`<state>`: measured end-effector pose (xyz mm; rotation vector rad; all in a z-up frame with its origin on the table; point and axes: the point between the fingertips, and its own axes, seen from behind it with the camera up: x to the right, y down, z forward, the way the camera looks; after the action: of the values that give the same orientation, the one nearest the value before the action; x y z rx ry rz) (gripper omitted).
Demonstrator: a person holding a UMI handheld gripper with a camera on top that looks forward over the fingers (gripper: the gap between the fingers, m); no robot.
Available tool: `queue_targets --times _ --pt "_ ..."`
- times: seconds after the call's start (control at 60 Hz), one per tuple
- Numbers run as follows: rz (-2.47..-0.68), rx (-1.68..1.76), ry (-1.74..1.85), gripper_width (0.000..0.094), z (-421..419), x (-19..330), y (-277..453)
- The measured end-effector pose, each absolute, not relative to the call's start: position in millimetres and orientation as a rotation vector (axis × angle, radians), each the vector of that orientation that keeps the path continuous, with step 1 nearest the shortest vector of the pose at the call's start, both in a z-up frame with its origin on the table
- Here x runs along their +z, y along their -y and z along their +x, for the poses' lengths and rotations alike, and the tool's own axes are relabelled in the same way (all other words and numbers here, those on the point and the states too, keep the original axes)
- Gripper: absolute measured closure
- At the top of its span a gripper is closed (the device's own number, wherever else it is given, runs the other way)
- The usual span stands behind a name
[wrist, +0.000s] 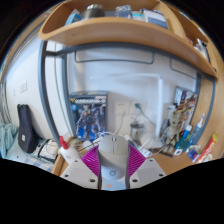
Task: Arrange mouse
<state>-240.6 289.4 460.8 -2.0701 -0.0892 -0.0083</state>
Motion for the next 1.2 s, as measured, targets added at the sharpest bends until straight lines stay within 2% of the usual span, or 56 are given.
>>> queue_targets --times 0.067,0.083,0.1,0.2,0.333,0.433,0.45,0.533,0.567,0.8,0.85,0.867,0.883,0.917,1.2 --pt "-2.123 0.022 0.111 0.0622 -282 414 -284" --pt "-2.142 0.028 0.116 0.0622 -298 413 -273" --pt "-2.16 0.032 0.117 0.0622 -285 396 -281" --pt "-2.274 0.057 0.133 0.0622 -330 319 -259" --pt "-2.385 0.045 0.139 0.0623 -322 240 -249" --pt "-2.431 0.023 0.152 0.0622 -320 194 -236" --pt "-2.437 0.033 0.149 0.0622 -319 204 -236" --pt "-2.466 0.024 0.139 0.0614 -315 178 -231" --pt "-2.453 0.026 0.139 0.0615 -313 181 -230" --pt "-2.512 0.015 0.122 0.0432 -310 176 -225" --pt "-2.527 0.025 0.1 0.0301 -309 182 -223" --pt "-2.522 0.02 0.092 0.0197 -307 187 -224" --pt "-2.514 0.017 0.085 0.0198 -306 192 -225" --pt "-2.501 0.008 0.077 0.0142 -303 201 -230" --pt "-2.385 0.013 0.05 0.0141 -300 382 -222"
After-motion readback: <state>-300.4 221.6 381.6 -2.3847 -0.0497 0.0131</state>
